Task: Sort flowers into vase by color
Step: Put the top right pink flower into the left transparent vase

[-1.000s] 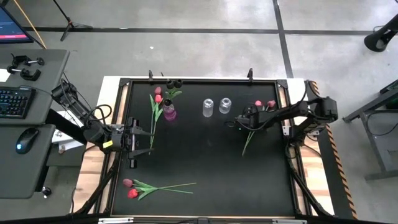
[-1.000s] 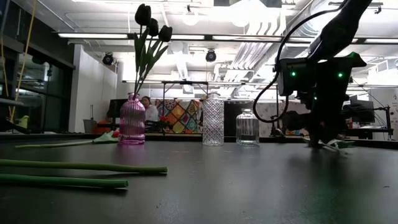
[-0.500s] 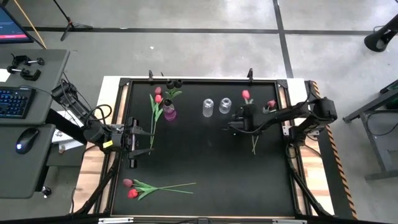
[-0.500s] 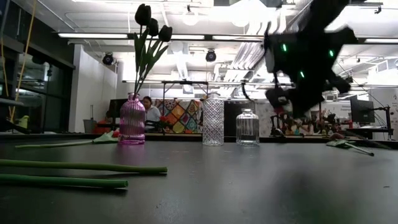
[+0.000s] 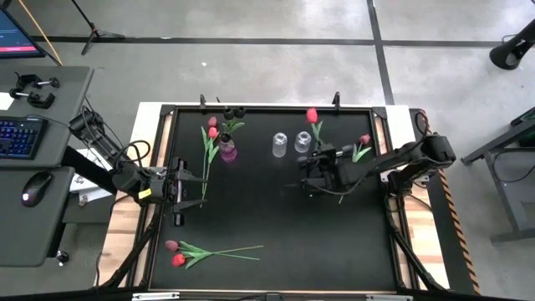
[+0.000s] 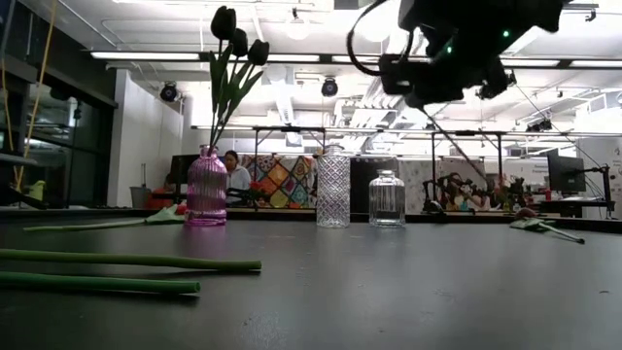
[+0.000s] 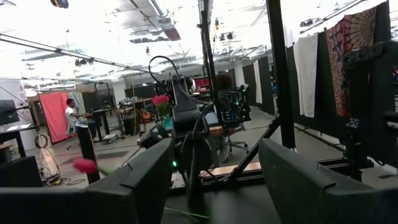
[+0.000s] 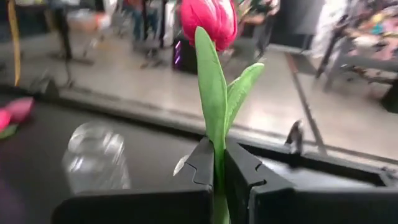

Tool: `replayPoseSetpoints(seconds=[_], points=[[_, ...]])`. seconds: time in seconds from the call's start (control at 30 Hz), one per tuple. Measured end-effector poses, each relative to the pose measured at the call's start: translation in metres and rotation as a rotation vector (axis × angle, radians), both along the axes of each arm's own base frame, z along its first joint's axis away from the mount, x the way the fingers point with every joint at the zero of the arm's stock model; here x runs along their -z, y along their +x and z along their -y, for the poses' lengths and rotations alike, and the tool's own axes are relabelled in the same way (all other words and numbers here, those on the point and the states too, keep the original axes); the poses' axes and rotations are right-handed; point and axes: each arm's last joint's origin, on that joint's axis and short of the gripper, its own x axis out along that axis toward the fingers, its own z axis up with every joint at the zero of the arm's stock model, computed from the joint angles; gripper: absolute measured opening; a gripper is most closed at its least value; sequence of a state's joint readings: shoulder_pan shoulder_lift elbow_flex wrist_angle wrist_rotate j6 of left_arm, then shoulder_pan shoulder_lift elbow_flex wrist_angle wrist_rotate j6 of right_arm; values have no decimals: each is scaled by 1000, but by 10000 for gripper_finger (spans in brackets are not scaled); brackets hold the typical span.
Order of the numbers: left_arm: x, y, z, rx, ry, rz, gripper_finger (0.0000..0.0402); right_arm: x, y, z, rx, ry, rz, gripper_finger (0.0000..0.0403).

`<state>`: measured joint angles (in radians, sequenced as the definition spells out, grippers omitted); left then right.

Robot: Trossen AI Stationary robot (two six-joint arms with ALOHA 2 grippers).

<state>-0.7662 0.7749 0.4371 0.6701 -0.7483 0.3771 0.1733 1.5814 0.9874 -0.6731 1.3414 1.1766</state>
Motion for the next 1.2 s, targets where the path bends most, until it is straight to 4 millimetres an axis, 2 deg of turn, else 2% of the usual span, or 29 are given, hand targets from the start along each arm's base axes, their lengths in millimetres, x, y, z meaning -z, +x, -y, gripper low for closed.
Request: replayPoseSetpoints(seconds=[0.1,0.2,0.33,0.43,0.57,0.7,0.9,1.0,1.2], points=[[-1,0,0,-2,2,6,225,8,11,1,-108,85,-62,1],[-2,0,0,-8,23,12,225,6,30,2,-334,104,-74,0],[-2,0,0,-10,29,14,225,-18,47,10,-646,-63,72,0],[-2,0,0,-10,29,14,225,-37,47,24,-755,-231,229,0],[-1,0,0,-13,37,4,225,-52,35,49,-833,-419,434,0],[-1,0,-1,-30,32,0,225,-49,24,73,-881,-579,585,0],[-1,0,-1,-34,31,0,225,-43,38,102,-863,-609,584,0],[-1,0,-1,-39,30,-2,225,-53,45,108,-856,-646,603,0],[1,0,-1,-43,38,-12,225,-73,48,108,-871,-717,643,0]])
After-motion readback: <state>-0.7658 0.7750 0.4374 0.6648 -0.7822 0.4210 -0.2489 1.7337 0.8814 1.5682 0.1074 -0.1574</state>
